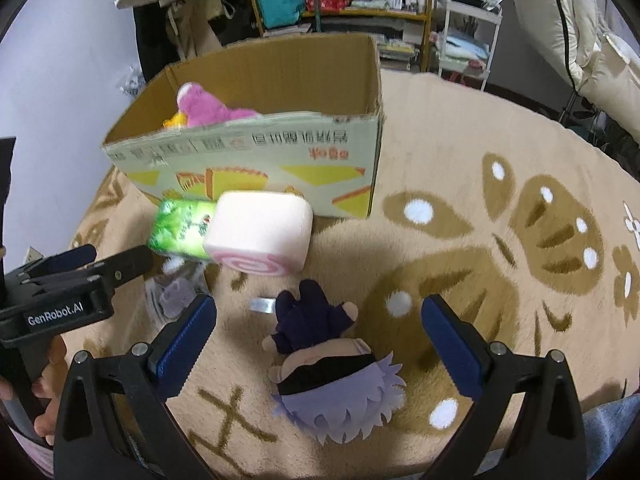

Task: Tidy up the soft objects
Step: 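Withdraw both tools and lower them toward the green tissue pack and roll, then grasp the clear bag with the left tool while the right tool grasps the white-haired plush doll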

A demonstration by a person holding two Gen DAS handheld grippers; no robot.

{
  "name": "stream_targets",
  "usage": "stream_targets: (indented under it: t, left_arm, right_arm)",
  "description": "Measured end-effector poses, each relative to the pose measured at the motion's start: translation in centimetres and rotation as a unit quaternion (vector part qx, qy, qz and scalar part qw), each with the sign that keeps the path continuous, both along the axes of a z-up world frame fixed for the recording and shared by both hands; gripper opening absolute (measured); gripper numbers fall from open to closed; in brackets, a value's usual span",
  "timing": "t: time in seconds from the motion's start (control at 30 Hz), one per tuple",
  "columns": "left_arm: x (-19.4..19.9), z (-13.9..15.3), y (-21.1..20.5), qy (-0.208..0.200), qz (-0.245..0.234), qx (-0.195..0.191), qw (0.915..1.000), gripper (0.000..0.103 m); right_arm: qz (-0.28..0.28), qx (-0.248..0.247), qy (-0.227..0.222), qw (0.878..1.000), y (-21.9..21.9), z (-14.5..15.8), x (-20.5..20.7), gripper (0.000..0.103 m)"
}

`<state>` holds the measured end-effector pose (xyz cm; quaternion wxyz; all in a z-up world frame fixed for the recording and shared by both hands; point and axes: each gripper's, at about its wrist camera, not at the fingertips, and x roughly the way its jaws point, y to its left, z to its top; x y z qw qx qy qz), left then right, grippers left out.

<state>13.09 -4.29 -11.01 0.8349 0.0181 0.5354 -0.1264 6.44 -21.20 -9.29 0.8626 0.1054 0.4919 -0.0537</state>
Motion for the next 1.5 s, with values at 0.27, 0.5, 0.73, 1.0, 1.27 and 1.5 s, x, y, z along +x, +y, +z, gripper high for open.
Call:
stream_targets:
  t: [0.27, 0.5, 0.73, 1.0, 1.27, 1.5]
  left_arm:
    - [0.8, -2.3, -0.8, 0.034, -0.005, 0.006, 0.9994, 0.099]
    - [1.4, -4.0, -1.9, 0.052, -0.016, 0.015, 0.9984, 0.099]
    - [2.6, -5.8, -2.2, 0.077, -0.009, 0.016, 0.9968, 0.099]
    - [3.6, -6.8, -2.6, 0.079, 0.004, 0.022, 0.9966, 0.099]
    - [3.3, -7.8, -5.1, 0.07, -0.01, 0.063, 0.9955, 0.099]
    - [3.8, -8.1, -5.2, 0.08, -0.009, 0.072, 0.9941, 0.099]
  right_arm:
    - [0.006, 0.004, 0.039, 0.999, -0.1, -1.5, 0.7, 0.102]
    - [0.007, 0.011, 0.056, 0.998, -0.4, -2.3, 1.1, 0.102]
    - [0.013, -0.004, 0.068, 0.998, 0.2, -3.0, 1.6, 0.102]
    - [0.02, 0.0, 0.102, 0.995, 0.5, -4.6, 2.4, 0.102]
    - [0.025, 0.002, 0.127, 0.992, 1.4, -5.8, 3.2, 0.102]
    - [0.024, 0.009, 0.152, 0.988, 1.6, -7.3, 3.6, 0.102]
